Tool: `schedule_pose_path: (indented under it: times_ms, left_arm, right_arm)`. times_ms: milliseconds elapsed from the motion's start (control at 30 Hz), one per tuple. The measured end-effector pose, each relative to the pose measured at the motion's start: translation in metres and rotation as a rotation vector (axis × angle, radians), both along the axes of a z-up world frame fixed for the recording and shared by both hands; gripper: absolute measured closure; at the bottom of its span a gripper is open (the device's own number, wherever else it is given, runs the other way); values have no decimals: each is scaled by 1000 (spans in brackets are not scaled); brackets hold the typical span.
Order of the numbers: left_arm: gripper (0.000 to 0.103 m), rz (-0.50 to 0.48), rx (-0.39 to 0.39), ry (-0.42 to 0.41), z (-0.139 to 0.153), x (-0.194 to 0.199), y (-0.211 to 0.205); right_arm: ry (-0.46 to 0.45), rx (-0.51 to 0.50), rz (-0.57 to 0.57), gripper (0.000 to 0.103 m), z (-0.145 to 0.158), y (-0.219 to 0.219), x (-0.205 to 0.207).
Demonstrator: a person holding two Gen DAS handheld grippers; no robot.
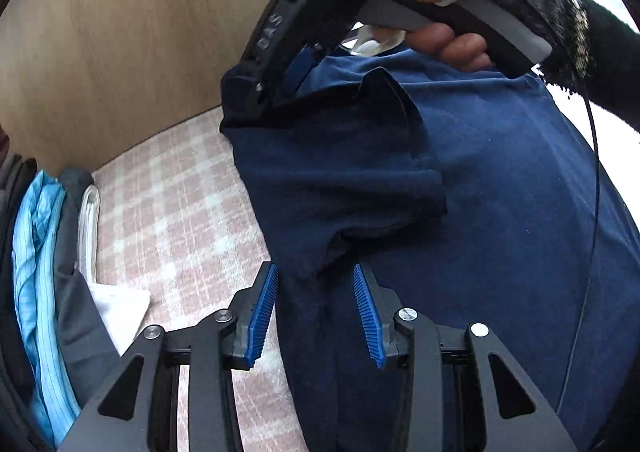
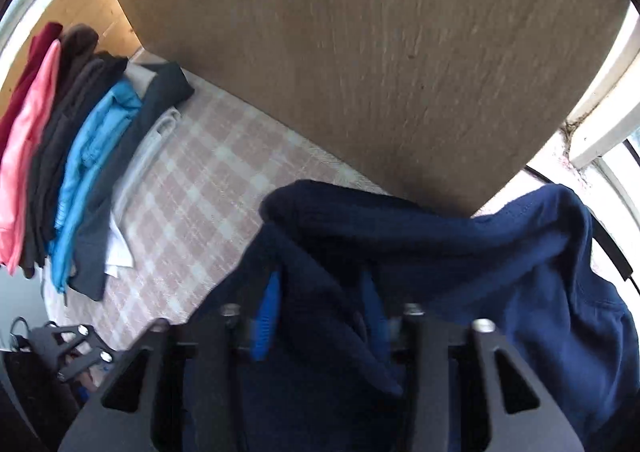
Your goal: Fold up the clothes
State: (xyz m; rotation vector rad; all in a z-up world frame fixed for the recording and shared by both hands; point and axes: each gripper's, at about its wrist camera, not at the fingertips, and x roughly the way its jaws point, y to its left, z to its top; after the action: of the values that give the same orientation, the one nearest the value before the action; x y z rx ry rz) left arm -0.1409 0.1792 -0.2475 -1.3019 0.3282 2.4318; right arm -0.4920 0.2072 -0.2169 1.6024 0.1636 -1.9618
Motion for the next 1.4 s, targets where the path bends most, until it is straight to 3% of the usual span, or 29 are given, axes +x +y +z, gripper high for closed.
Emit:
schedule_pose_path:
  times_ms: [33,67,300,333,500,567,633,733,833,967,1167,1200,1233,1267,1300,1400]
  left_arm:
    - [84,17,-5,2,-2,-3,0]
    - [96,37,-10,0,-4,-6,-2]
    - [98,289,107,-4,-5,-2,-57]
    - [97,305,112,-9,-7,-2,-60]
    - [92,296,51,-17,-15,-8,-56]
    - [88,301,61,-25,-11,-8,-60]
    - [87,305,72,-5,-9,-6,-62]
    - [88,264,71,24,-4,1,-62]
    - [87,203,17,22,-9,-2,-54]
    - [86,152,-37,3,-20,-11,-44]
    - [86,135,-51,-2,-23,-19,-40]
    - [86,130,-52,-3,-24,-20,-39]
    - [86,126,-54,-4,-24,-21,-39]
    - [86,124,-55,-5,-25,-21,-39]
    - [89,123,-51,-8,-25,-21,-40]
    - [91,117,-33,-19,-25,-21,-41]
  right_arm:
    - [-25,-40,-9,100,2,4,-2]
    - [-33,-76,-22,100,6,8,-3]
    - [74,-216,-18,100,43,-2,-14]
    - [100,-195,-8,100,44,-5,-15]
    - [233,92,94,96,16,-49,-12]
    - [225,154,103,91,14,-52,-10]
    - [200,102,93,77,23,-40,-4]
    - [233,49,44,59,42,-3,12]
    - [214,11,-4,59,48,38,26]
    - [195,63,21,59,43,64,35]
    - [196,93,118,59,28,51,34]
    - [173,92,112,60,22,50,32]
    - [149,77,106,67,19,52,30]
    - [121,61,103,78,15,54,30]
    - [92,45,101,100,12,55,30]
    - [90,-8,74,100,19,65,35]
